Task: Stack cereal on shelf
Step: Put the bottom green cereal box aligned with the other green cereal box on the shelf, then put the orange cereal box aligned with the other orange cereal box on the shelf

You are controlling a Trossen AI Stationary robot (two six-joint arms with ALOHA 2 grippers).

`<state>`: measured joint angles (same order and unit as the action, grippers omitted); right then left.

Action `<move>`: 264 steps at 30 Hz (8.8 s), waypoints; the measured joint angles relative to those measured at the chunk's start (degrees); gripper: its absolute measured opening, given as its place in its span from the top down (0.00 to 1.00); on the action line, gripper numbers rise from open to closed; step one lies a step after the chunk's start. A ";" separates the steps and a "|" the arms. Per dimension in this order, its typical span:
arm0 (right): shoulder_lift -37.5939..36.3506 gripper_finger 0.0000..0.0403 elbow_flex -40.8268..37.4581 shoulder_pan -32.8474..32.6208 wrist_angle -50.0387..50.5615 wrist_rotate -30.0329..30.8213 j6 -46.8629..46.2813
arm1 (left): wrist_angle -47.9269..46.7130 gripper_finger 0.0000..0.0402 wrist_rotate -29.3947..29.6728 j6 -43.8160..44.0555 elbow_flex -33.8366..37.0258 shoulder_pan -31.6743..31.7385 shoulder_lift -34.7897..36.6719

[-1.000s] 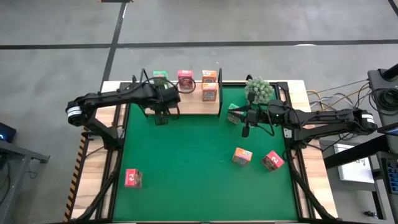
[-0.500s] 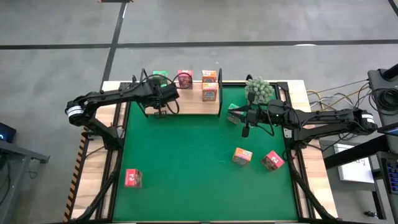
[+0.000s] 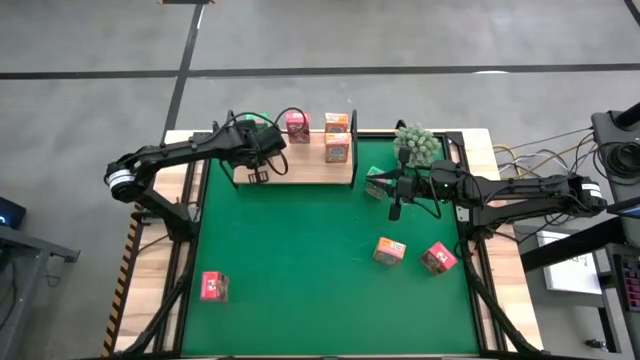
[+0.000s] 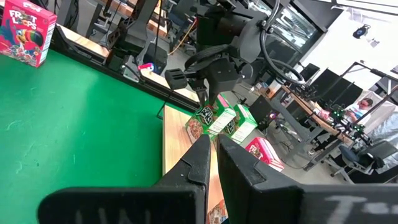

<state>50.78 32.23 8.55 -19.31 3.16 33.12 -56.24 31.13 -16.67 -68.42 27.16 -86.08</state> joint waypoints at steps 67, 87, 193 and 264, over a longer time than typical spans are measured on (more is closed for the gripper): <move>-0.02 0.96 0.00 0.01 0.12 -0.02 0.37 | 34.17 1.00 7.45 15.09 27.73 -12.57 13.97; -0.01 0.96 0.00 0.11 0.13 0.00 0.39 | 37.36 1.00 7.33 12.23 27.96 -4.52 11.27; -0.01 0.96 0.01 0.13 0.13 0.02 0.50 | 31.09 1.00 7.29 13.78 21.84 -8.13 16.13; 27.90 0.93 44.12 -25.59 86.49 -1.60 -73.79 | 43.81 1.00 2.82 -2.33 24.35 -41.20 37.97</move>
<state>78.68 76.35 -17.04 67.18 1.56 -40.67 -12.43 33.95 -19.00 -44.07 -14.04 -48.12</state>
